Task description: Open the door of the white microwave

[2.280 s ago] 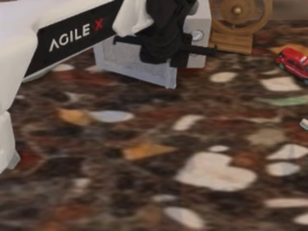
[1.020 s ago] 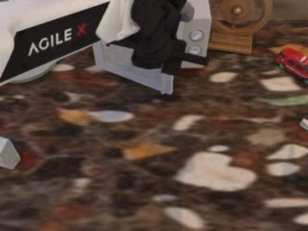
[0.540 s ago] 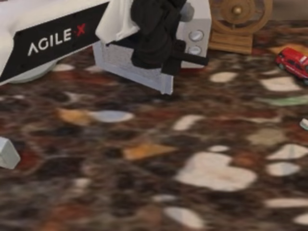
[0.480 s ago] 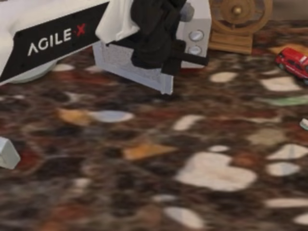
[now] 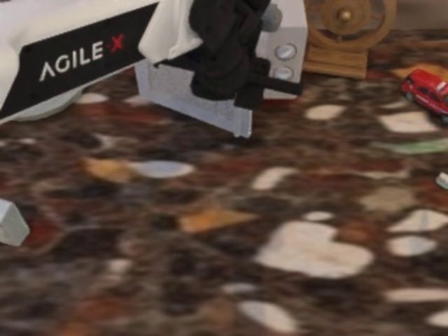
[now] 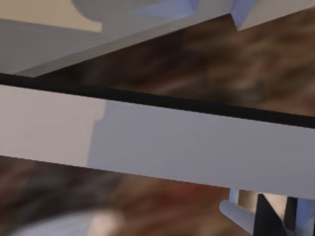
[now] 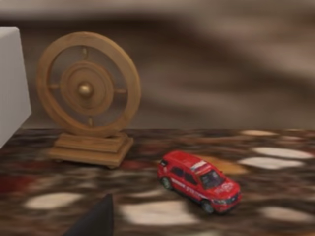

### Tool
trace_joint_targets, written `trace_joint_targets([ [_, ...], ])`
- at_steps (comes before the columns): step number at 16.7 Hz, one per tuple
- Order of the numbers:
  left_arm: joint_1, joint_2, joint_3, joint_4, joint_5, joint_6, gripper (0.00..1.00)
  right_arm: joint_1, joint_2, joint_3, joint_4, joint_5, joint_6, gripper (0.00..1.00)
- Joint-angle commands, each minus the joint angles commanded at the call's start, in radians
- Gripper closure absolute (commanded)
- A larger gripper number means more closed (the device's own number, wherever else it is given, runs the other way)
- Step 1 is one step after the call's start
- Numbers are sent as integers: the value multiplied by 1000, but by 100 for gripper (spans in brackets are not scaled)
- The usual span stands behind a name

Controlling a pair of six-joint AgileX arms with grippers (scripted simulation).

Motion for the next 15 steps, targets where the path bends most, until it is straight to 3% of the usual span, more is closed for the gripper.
trace_joint_targets([
  [7,0,0,0,0,0,0,100,0,0,0,0,0,0,0],
  [15,21,-75,-103,46,56,96,100,0,0,0,0,0,0,0],
])
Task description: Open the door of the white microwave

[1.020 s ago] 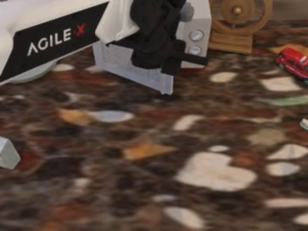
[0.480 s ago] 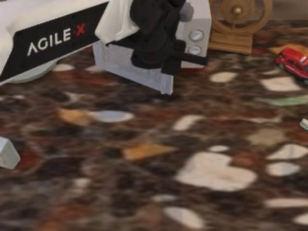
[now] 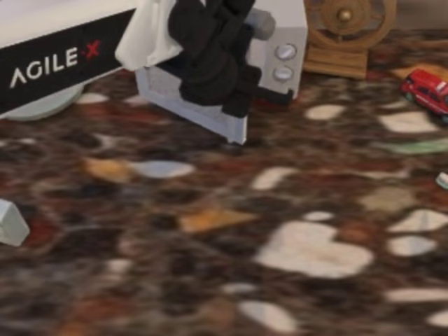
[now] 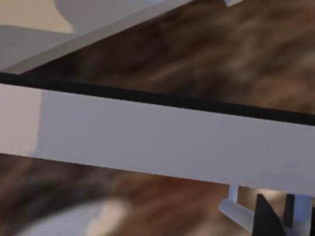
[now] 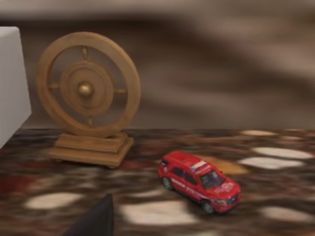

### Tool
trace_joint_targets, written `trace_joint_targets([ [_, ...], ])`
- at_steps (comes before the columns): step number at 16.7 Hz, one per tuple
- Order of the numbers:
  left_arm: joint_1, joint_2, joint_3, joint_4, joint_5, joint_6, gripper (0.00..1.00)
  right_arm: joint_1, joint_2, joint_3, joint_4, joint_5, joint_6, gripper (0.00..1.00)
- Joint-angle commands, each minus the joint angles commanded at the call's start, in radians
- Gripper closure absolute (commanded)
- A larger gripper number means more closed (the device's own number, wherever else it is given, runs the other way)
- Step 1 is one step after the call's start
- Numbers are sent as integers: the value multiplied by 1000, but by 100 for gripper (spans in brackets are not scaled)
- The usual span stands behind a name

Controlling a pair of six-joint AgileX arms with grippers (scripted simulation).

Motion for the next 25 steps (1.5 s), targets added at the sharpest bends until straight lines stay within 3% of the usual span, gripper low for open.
trace_joint_targets([
  [25,3,-7,-16,3,6,15,100,0,0,0,0,0,0,0],
])
